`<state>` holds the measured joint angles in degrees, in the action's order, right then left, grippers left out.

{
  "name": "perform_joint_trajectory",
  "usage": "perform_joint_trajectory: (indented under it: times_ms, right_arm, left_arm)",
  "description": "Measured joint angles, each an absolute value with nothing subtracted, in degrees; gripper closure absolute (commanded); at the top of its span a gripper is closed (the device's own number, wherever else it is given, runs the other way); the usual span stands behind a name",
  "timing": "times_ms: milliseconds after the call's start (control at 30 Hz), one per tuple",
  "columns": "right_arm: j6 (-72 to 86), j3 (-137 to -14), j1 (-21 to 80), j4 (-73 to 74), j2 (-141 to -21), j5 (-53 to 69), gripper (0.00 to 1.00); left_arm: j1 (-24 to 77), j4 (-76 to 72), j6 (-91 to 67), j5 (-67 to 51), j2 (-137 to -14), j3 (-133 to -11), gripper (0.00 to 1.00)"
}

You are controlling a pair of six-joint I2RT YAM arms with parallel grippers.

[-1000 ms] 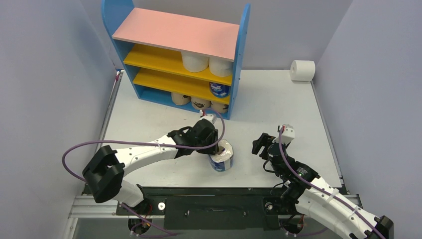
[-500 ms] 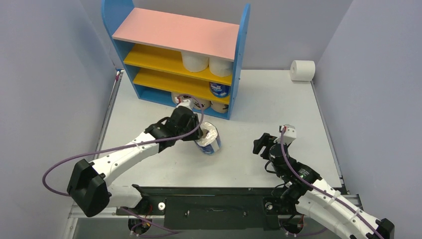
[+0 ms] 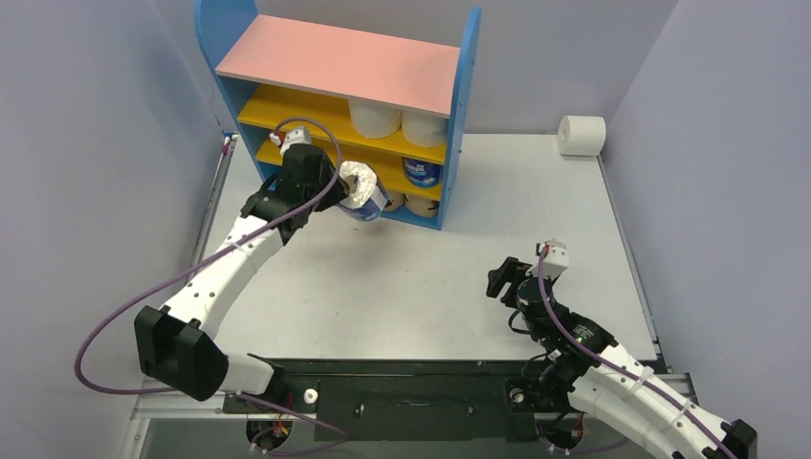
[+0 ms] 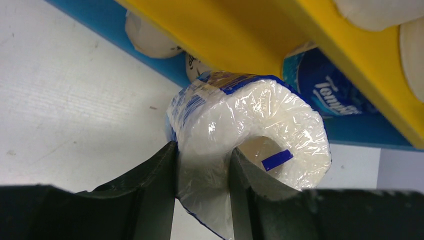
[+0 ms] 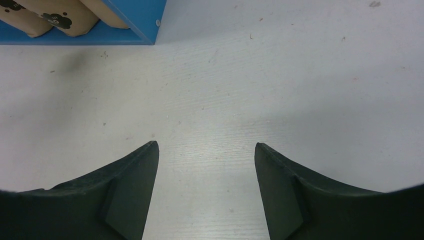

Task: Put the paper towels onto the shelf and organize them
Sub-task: Pick up the paper towel from the center of the board, then place the paper towel on the shelf.

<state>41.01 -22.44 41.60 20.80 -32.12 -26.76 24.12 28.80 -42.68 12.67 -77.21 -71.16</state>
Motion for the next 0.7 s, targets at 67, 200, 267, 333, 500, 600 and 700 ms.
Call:
perform_joint_trajectory:
  times_ms: [67, 200, 267, 333, 500, 600, 700]
  right_arm:
    - [41.01, -22.44, 41.6, 20.8, -32.12, -26.76, 0.34]
    - [41.01, -22.41, 41.58, 20.84, -31.53, -26.81, 0.34]
    - [41.01, -22.41, 41.58, 20.84, -31.16, -26.96, 0.34]
    - [41.04, -22.41, 41.58, 20.84, -30.98, -27.16, 0.34]
    - [41.01, -22.41, 41.54, 20.84, -30.89, -27.66, 0.34]
    - [41.04, -22.41, 41.54, 20.84, -30.89, -27.7, 0.35]
    - [41.04, -22.41, 41.54, 20.84, -30.89, -27.77, 0.35]
  left_arm:
    - [24.01, 29.26, -43.86, 13.58, -79.88, -75.26, 0.73]
    - [24.01, 32.73, -47.29, 15.7, -84.86, -82.04, 0.74]
    - [24.01, 34.94, -48.84, 16.86, -86.94, -84.6, 0.75]
    - [24.01, 38.17, -50.52, 18.22, -89.17, -87.66, 0.77]
    - [24.01, 43.83, -53.8, 20.82, -92.75, -92.79, 0.82]
    - [24.01, 46.26, -55.05, 21.5, -94.26, -95.02, 0.82]
    - [24.01, 48.47, -55.64, 21.85, -96.05, -97.56, 0.82]
